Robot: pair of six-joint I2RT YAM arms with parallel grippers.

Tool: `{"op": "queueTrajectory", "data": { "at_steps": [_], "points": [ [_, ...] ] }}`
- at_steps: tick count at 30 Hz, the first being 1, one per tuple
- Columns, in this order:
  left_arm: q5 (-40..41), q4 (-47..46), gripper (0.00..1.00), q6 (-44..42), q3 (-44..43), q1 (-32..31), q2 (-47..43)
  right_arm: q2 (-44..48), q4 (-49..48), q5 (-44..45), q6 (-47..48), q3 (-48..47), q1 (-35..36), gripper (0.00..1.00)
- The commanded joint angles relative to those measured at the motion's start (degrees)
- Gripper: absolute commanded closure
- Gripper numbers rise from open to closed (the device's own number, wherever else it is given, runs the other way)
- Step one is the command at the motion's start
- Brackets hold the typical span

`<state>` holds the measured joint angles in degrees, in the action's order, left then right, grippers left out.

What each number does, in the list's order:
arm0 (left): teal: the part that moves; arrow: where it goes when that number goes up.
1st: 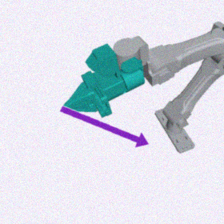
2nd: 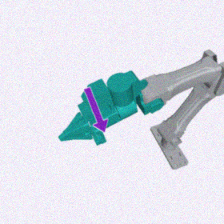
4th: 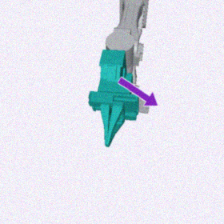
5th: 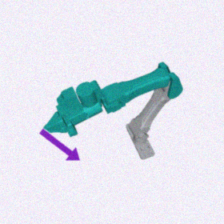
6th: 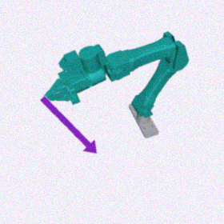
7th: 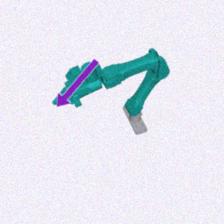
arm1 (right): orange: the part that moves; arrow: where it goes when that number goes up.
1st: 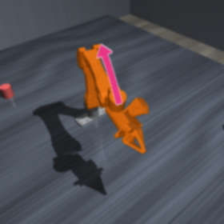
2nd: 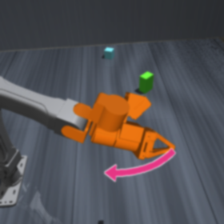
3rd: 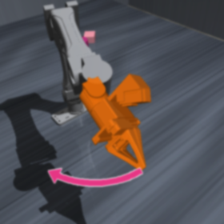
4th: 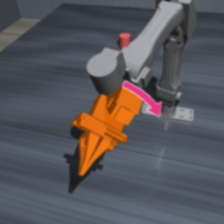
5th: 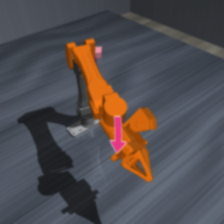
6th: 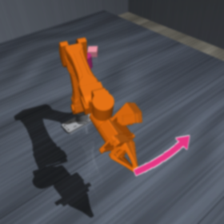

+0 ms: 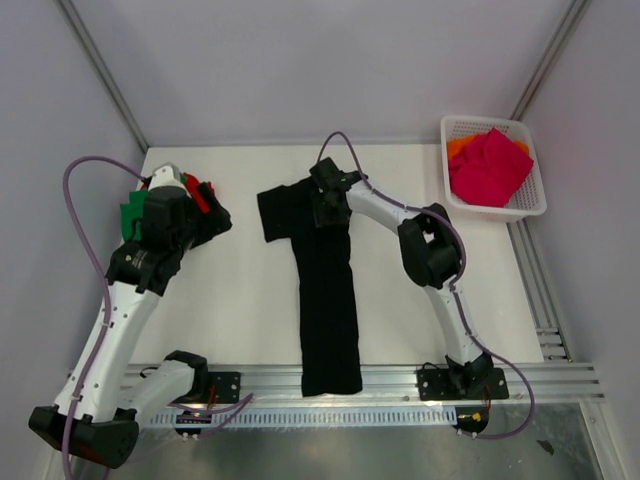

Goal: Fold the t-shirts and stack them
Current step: Rotate the tshirt 90 degrees, then grab the bottom of the folded rectangular tshirt with both arms

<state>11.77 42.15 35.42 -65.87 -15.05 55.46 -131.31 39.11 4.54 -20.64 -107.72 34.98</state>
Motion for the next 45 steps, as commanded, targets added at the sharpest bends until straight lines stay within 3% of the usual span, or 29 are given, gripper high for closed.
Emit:
{"op": "queueTrajectory", "data": {
  "at_steps": [1, 8, 12, 16, 20, 28, 37, 45],
  "points": [
    [2.2, 1.1, 0.18, -1.3, -2.6, -0.1, -1.3, -3.3, 2.7, -1.8, 1.0, -7.5, -2.2, 0.5],
    [4.0, 2.8, 0.18, -2.0, -3.5, -0.1, -2.5, -8.3, 6.6, -3.7, 0.8, -17.6, -4.5, 0.5],
    [4.1, 3.1, 0.18, -2.1, -3.2, -0.1, -2.7, -7.5, 3.9, -3.7, 0.8, -17.0, -5.3, 0.5],
    [2.8, 2.8, 0.18, -1.4, -2.3, -0.1, -2.6, 1.0, -4.7, -3.7, 0.2, -7.3, -5.3, 0.5],
    [1.4, 1.6, 0.18, 0.3, -0.4, -0.1, -2.6, 15.9, -13.3, -3.7, -1.5, 6.4, -5.2, 0.5],
    [-1.5, -1.1, 0.18, 3.0, 3.1, -0.1, -2.0, 30.6, -10.3, -5.7, -4.1, 21.3, -3.6, 0.49],
    [-1.9, -2.0, 0.18, 4.0, 3.1, -0.1, -1.1, 34.1, -15.8, -8.1, -11.4, 43.0, 4.4, 0.5],
    [-1.9, -1.7, 0.18, 4.3, 3.3, -0.1, -1.4, 29.9, -16.7, -8.0, -12.9, 42.5, 9.0, 0.5]
  ]
}}
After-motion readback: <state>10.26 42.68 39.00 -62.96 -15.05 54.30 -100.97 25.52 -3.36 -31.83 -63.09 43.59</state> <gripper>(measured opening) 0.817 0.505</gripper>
